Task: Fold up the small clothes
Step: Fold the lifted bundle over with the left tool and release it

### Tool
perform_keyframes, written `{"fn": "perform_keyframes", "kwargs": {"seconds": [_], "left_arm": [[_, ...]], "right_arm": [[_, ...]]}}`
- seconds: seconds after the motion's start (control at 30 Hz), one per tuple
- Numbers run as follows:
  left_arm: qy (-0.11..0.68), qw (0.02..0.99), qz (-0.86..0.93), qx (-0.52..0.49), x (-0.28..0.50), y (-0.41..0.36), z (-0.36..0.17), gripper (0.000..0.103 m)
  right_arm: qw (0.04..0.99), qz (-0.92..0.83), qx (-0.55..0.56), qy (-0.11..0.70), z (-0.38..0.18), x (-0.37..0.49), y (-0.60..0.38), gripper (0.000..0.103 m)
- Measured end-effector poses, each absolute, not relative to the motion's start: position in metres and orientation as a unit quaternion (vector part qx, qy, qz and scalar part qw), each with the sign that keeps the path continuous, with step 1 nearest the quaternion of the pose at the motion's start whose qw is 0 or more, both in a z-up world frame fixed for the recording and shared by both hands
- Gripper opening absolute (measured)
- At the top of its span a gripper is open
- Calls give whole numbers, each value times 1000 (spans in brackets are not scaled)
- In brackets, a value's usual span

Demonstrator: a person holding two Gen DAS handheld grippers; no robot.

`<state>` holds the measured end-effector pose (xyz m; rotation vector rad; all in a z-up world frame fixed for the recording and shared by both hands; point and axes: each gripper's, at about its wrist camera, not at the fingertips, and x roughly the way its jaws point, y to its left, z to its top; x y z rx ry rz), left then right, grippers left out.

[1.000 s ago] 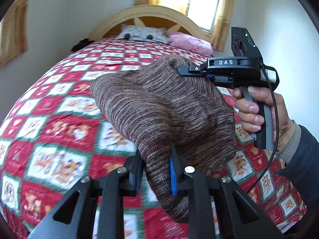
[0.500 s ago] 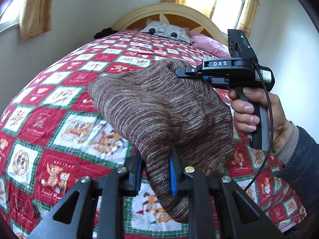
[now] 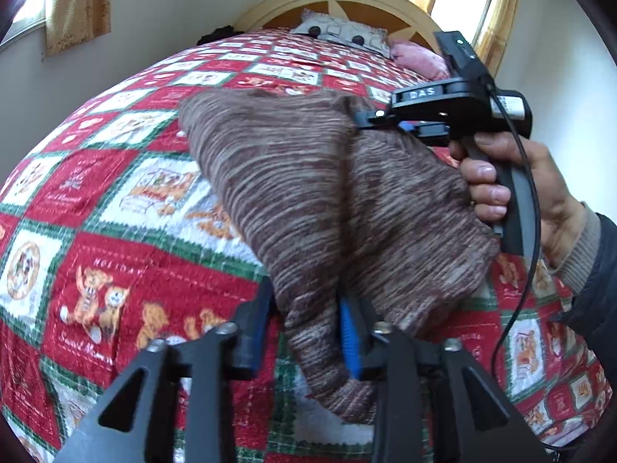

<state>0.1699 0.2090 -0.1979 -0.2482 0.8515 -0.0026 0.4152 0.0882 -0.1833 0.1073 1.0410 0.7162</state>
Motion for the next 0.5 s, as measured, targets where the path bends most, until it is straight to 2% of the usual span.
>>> {"fn": "perform_keyframes", "kwargs": {"seconds": [0.07,0.27,0.3,0.4,0.47,0.5], "left_arm": [[411,903,9,-121,166,211,-198,55],[406,907,37,-110,142,209,-188,70],[403,909,46,-102,137,206,-184,76],[382,918,54,-88,121,200,-170,78],[365,926,57,-77,108,195,-156,83],[351,932,57,-71,98,192,-147,91]], "right_arm": [[819,310,48,481,-177,414,74,34],[851,281,39,441,-140,377,35,35],[857,280,31,431,-132,363,30,39],[879,279,2,388,-109,312,21,54],[892,283,-18,353,-93,269,18,55],[896,283,-23,342,-87,256,18,55]]}}
